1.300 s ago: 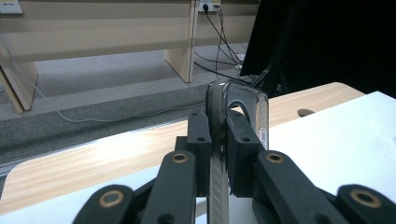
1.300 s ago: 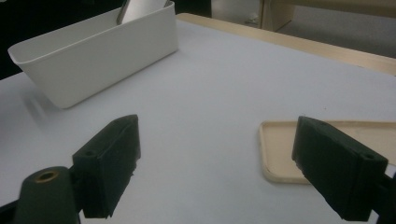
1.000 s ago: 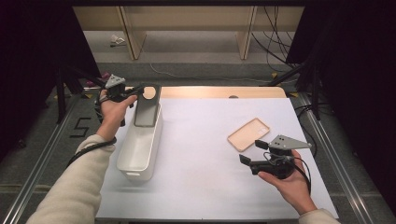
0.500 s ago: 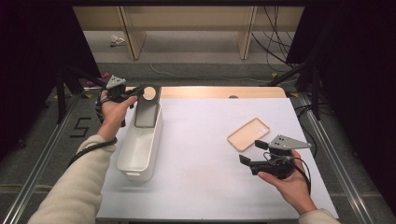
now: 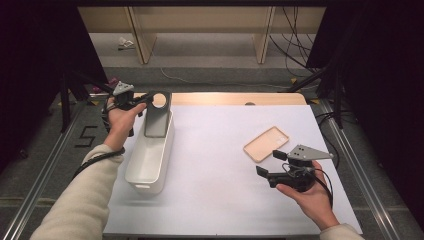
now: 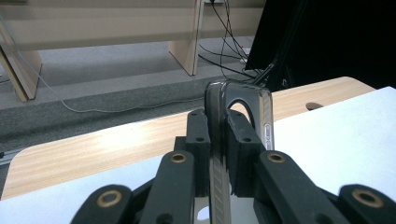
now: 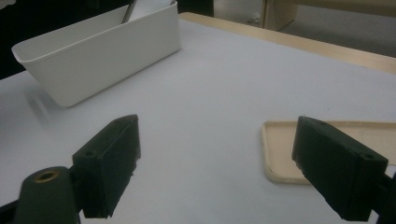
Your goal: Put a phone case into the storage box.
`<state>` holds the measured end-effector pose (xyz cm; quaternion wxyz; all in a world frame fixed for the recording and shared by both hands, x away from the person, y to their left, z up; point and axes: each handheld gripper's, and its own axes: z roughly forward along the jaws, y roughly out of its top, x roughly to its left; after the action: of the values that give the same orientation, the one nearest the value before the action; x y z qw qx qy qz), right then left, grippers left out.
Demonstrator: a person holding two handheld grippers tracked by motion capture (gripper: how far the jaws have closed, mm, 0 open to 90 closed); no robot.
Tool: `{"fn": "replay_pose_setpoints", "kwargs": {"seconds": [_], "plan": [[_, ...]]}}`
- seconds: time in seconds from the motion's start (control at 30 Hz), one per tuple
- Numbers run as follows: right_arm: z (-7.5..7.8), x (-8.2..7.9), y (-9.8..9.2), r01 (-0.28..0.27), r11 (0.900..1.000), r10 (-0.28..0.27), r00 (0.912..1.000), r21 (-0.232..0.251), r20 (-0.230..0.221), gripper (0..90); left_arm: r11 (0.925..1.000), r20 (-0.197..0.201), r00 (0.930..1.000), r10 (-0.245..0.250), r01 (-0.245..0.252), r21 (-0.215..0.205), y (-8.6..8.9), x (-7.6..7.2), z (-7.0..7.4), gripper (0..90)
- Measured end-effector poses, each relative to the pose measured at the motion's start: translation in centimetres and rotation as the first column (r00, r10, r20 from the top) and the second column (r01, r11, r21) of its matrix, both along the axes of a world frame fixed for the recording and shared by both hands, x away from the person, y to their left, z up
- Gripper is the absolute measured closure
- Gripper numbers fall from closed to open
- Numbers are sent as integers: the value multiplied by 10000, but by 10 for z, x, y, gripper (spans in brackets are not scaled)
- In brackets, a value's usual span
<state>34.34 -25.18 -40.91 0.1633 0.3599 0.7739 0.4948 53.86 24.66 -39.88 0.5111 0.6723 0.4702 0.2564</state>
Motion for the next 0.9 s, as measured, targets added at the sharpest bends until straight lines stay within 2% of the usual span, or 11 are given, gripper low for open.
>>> {"fn": "replay_pose_setpoints", "kwargs": {"seconds": [0.63, 0.9], "plan": [[0, 0, 1, -29, 10000, 29, 10000, 6, -55, 161, 9991, -289, 9993, 257, -248, 333, 4, 1, -4, 781], [0, 0, 0, -33, 10000, 33, 10000, 17, -62, 161, 9976, -434, 9983, 389, -363, 594, 4, 2, -5, 768]]}}
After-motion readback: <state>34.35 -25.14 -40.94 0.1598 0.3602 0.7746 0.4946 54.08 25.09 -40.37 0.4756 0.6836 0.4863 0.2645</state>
